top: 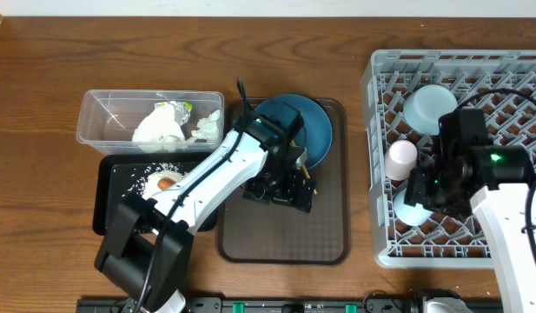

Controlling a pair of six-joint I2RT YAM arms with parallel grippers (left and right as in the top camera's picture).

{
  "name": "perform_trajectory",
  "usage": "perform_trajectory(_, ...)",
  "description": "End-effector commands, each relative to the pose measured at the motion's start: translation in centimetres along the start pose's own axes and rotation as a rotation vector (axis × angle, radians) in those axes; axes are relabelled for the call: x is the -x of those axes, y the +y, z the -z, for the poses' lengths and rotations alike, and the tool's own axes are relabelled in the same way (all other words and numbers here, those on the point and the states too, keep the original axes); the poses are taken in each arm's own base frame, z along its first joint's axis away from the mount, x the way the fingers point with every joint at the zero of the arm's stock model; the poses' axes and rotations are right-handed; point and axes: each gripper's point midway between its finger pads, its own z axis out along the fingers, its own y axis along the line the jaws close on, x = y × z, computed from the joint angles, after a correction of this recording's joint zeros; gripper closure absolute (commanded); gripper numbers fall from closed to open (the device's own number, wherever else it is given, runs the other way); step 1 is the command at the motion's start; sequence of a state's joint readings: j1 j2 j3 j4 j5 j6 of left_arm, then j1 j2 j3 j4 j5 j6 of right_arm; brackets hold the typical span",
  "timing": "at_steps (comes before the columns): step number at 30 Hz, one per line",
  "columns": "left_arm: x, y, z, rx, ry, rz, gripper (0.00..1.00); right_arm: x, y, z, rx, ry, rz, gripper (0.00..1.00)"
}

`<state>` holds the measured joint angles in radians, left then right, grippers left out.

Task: Sort waste into correct bins and load items into the dishwasher rack
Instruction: 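Lower the light-blue cup into the rack with the right gripper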

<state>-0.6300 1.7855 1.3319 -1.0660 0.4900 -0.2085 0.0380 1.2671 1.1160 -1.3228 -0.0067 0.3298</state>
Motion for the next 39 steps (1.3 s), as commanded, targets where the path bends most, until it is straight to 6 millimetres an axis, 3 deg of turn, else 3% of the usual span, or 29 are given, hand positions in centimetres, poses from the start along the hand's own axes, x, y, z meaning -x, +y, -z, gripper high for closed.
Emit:
perform_trajectory(1,0.09,-0.04,0.56,0.008,-0.02,-0.013,0.02,-0.25,-0.09,-0.49,-0.009,-0.004,-0.006,0.9)
perform_trajectory(4,0.09,-0.05,0.56,0.008,-0.02,-0.013,0.02,-0.2,-0.07,-0.84,-0.008,-0.006,-0.006,0.82)
perform_trajectory(10,0.09,-0.05,0.56,0.008,-0.02,-0.013,0.02,-0.24,-0.08,-0.86,-0.008,-0.004,-0.006,0.46)
perform_trajectory(18,0.08,-0.05,0.56,0.008,-0.02,-0.013,0.02,-0.37,0.01,-0.86,-0.003,0.002,-0.006,0.18)
perform_trajectory(24,0.08,-0.05,0.56,0.008,-0.02,-0.013,0.02,-0.4,0.02,-0.86,-0.002,0.003,-0.005,0.15)
perform_trajectory(39,0.42,0.41,0.83,0.004,-0.03,0.003,0.02,-0.7,0.64,-0.85,0.026,0.016,0.003,0.2)
